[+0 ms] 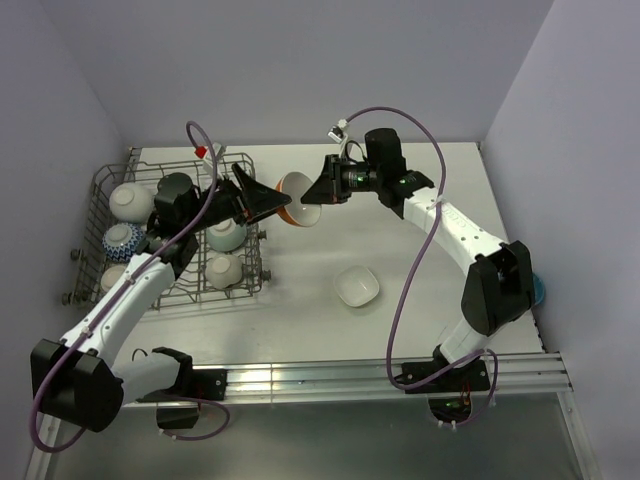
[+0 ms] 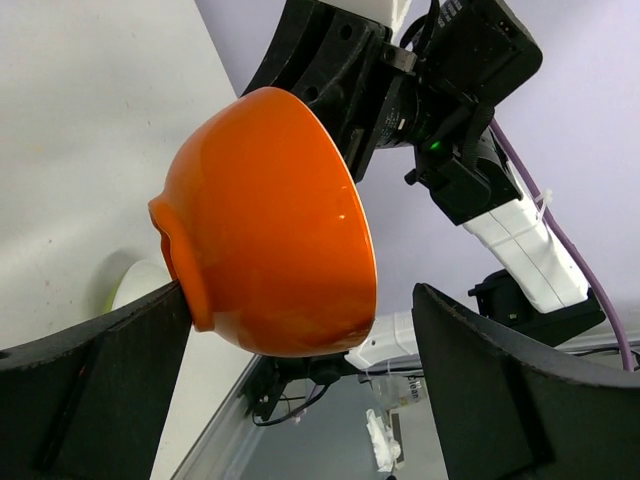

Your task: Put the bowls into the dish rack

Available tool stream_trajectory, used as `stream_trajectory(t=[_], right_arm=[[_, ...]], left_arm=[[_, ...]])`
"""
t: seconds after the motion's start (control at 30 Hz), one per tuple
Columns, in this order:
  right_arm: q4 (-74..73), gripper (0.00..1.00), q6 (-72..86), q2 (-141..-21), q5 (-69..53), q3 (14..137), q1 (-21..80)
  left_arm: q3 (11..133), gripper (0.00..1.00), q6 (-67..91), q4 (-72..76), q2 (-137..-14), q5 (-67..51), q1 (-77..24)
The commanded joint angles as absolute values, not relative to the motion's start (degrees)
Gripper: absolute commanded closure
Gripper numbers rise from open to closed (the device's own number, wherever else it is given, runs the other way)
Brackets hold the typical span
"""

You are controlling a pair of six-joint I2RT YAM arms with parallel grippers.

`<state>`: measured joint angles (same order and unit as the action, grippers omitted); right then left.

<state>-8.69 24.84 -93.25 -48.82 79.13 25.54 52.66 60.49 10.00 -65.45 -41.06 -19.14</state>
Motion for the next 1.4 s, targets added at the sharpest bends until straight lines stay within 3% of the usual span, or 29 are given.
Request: stream_trajectory(t=[0.0,0.1,0.2,0.3,0.33,0.4,0.43,0.47,0.57,0.67,0.77,1.03,1.2,1.37], right_arm=[[-8.7,1.0,22.9,-93.3,-47.4,82.5,26.5],[-9.1,1.0,22.4,-93.3,-47.0,82.7,26.5],[-9.5,1.0,22.0,-93.4,-46.7,82.9,26.8],[-10.0,1.0,21.4,-93.6,-46.2,83.3,27.0],[-10.9,1.0,21.1,-93.8,-46.2,83.7,27.1],[-12.6,0.82,20.8,-94.5,-45.4,84.8,27.2],[-13.0,0.74,21.1,-94.7,-45.2,85.2,27.2],[-13.3,0.55,21.0,-94.7,-45.0,85.4,27.2],[-14.7,0.28,20.3,-94.2,-44.2,86.2,27.2],[-14.7,0.09,20.2,-93.5,-44.1,85.7,26.5],[-15.9,0.01,19.6,-93.3,-44.5,86.4,25.7],[-22.1,0.0,16.4,-92.4,-44.9,88.3,21.9],[-27.8,0.0,11.6,-91.7,-41.5,88.6,20.9],[-31.1,0.0,8.4,-90.7,-38.8,88.2,20.4]], left_arm=[[55.1,0.06,59.9,11.9,-65.7,-41.3,-19.8],[55.7,0.12,59.4,11.1,-65.9,-41.0,-19.9],[55.7,0.25,59.1,10.8,-66.0,-40.8,-19.9],[55.1,0.41,59.8,11.9,-66.0,-41.3,-19.9],[54.8,0.57,60.1,12.2,-65.9,-41.6,-19.9],[54.8,0.76,60.0,11.2,-65.7,-40.8,-19.8],[54.5,0.92,60.1,10.9,-65.2,-40.4,-19.6],[54.1,1.0,60.4,10.7,-65.0,-40.3,-18.9],[53.2,1.0,60.0,8.9,-64.8,-40.3,-16.3],[52.9,1.0,58.5,5.9,-64.4,-39.8,-13.0],[53.5,1.0,55.3,1.2,-64.6,-39.6,-9.2],[66.9,1.0,31.7,-21.1,-70.7,-36.8,0.6],[80.8,1.0,12.4,-37.3,-78.7,-28.2,5.8],[86.5,1.0,3.0,-41.3,-82.9,-18.0,6.8]])
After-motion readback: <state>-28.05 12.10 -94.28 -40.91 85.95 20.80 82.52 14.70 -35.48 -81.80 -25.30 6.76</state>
